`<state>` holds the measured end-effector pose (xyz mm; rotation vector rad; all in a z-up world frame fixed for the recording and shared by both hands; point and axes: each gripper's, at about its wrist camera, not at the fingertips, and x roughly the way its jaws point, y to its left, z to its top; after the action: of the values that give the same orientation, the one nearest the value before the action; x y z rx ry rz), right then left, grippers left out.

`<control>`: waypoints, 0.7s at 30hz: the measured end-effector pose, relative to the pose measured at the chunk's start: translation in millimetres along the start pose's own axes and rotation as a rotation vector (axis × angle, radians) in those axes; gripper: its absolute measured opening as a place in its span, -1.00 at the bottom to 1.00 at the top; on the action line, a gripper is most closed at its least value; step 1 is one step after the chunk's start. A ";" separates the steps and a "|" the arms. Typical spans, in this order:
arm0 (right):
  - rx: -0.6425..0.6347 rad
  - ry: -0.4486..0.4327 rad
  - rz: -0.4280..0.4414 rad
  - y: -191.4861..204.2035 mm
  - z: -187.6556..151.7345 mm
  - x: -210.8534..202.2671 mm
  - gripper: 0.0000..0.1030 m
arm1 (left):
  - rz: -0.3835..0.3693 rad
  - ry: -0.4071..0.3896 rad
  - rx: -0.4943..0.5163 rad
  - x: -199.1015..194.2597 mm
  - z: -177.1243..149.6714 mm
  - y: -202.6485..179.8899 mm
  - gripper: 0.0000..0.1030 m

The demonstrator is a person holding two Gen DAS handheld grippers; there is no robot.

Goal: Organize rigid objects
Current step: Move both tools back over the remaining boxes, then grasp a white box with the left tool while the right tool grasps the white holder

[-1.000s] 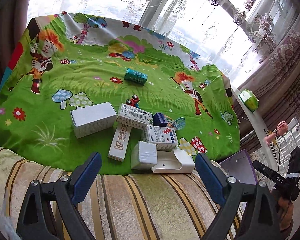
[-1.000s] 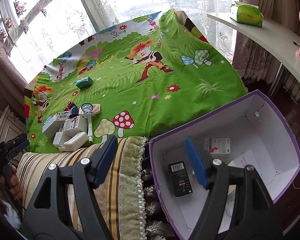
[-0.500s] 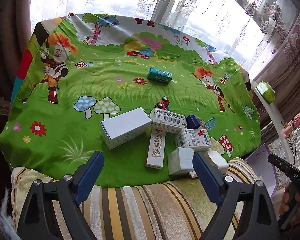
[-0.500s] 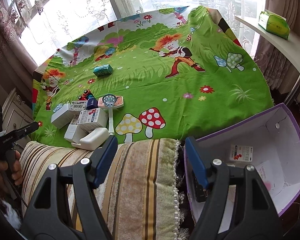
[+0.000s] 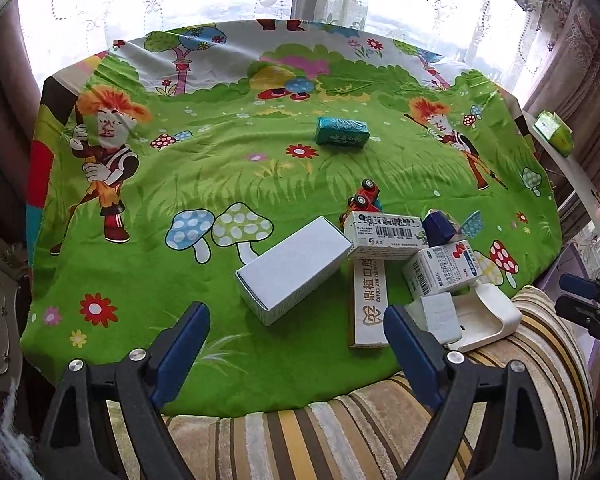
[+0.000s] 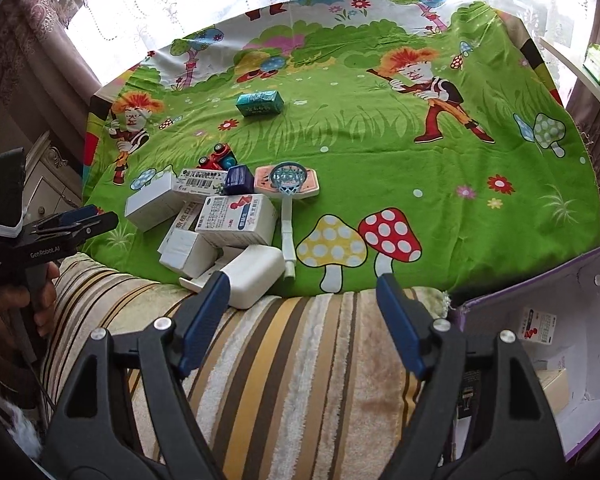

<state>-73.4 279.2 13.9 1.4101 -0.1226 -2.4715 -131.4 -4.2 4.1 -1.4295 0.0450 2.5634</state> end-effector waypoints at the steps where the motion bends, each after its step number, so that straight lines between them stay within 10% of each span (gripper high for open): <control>1: -0.010 0.016 0.004 4.2 0.0 4.4 0.61 | 0.015 0.010 0.015 3.6 1.4 0.2 0.74; 21: 0.012 0.180 0.028 37.9 20.2 65.2 0.68 | 0.138 0.092 0.216 49.9 17.5 -3.3 0.74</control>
<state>-113.9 222.5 -21.4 1.6158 -0.1181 -2.3124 -170.9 9.5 -28.6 -1.5066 0.4348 2.5033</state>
